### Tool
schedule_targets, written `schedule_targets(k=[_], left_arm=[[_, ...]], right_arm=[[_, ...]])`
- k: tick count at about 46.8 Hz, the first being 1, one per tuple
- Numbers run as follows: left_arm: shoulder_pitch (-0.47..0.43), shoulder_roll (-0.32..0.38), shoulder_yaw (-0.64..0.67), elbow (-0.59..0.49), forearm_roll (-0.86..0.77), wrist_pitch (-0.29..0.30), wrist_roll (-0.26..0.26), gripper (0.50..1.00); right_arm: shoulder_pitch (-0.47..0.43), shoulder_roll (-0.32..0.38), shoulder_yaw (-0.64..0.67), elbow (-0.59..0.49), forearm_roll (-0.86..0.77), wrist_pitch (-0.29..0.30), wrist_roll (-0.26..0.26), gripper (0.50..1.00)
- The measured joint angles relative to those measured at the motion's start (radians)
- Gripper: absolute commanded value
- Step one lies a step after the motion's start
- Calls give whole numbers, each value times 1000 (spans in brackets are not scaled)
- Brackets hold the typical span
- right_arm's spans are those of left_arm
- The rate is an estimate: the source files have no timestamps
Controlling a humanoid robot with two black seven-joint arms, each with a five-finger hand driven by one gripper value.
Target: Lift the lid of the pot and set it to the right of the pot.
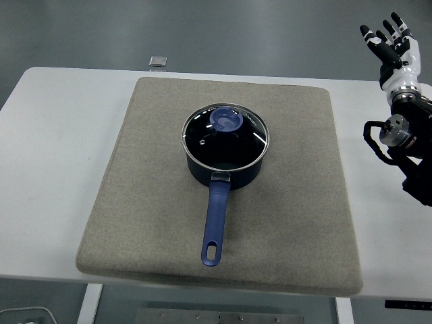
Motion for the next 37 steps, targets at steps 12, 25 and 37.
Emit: schedule_targets(k=[12, 25, 37], left_arm=[[0, 0, 1, 1, 0, 0, 0, 1000], [0, 0, 1, 1, 0, 0, 0, 1000], [0, 0, 1, 1, 0, 0, 0, 1000]], right_arm=[[-3, -15, -1, 0, 1, 0, 0, 909], [-3, -26, -2, 0, 2, 1, -3, 909], [-1, -25, -2, 0, 1, 0, -5, 909]])
